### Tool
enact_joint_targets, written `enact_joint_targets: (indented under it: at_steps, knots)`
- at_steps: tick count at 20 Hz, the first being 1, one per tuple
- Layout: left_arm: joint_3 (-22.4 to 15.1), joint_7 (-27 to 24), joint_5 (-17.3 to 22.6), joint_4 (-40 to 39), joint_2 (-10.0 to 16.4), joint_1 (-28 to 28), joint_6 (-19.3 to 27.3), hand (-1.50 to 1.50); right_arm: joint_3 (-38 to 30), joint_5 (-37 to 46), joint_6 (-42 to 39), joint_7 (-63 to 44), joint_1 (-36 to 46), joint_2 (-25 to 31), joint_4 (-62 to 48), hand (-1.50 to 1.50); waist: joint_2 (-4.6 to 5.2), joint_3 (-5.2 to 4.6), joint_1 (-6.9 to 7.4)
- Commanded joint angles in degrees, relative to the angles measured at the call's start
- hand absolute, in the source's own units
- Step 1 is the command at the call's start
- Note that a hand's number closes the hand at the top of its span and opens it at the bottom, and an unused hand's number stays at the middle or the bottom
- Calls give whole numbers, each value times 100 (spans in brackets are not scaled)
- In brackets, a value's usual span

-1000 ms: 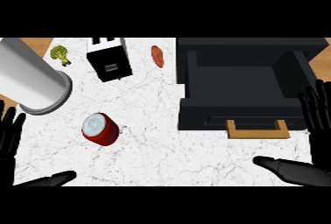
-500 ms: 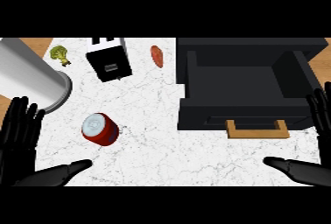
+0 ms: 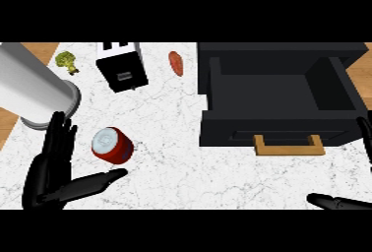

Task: Pick up the can, place it into the drawer and close the drawer

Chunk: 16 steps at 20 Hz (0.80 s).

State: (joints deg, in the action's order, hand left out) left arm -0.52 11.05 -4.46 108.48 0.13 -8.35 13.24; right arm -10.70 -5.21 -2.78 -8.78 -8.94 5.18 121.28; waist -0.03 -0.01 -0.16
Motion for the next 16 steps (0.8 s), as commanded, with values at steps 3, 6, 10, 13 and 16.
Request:
enact_joint_targets:
  at_steps: [3,6,10,13,16]
  knots:
    - [-518,-951,-27,-745,-13,-379,513,-150,64,-10,69,-717,-127,-6,849,-150,-4,-1,1]
    - [-209,-1328,74,-1210,-13,-363,410,-150,29,142,6,-198,6,-72,213,-150,0,1,16]
    - [-160,-1717,359,-1683,-13,-275,579,-150,64,270,45,-48,-18,-217,182,-150,0,1,16]
    - [297,-1851,440,-2538,-10,377,532,-150,-444,-325,-140,-452,34,112,358,-150,2,0,-12]
    - [484,-2124,609,-2924,69,466,389,-150,-276,-178,-143,-575,-1,8,555,-150,1,0,0]
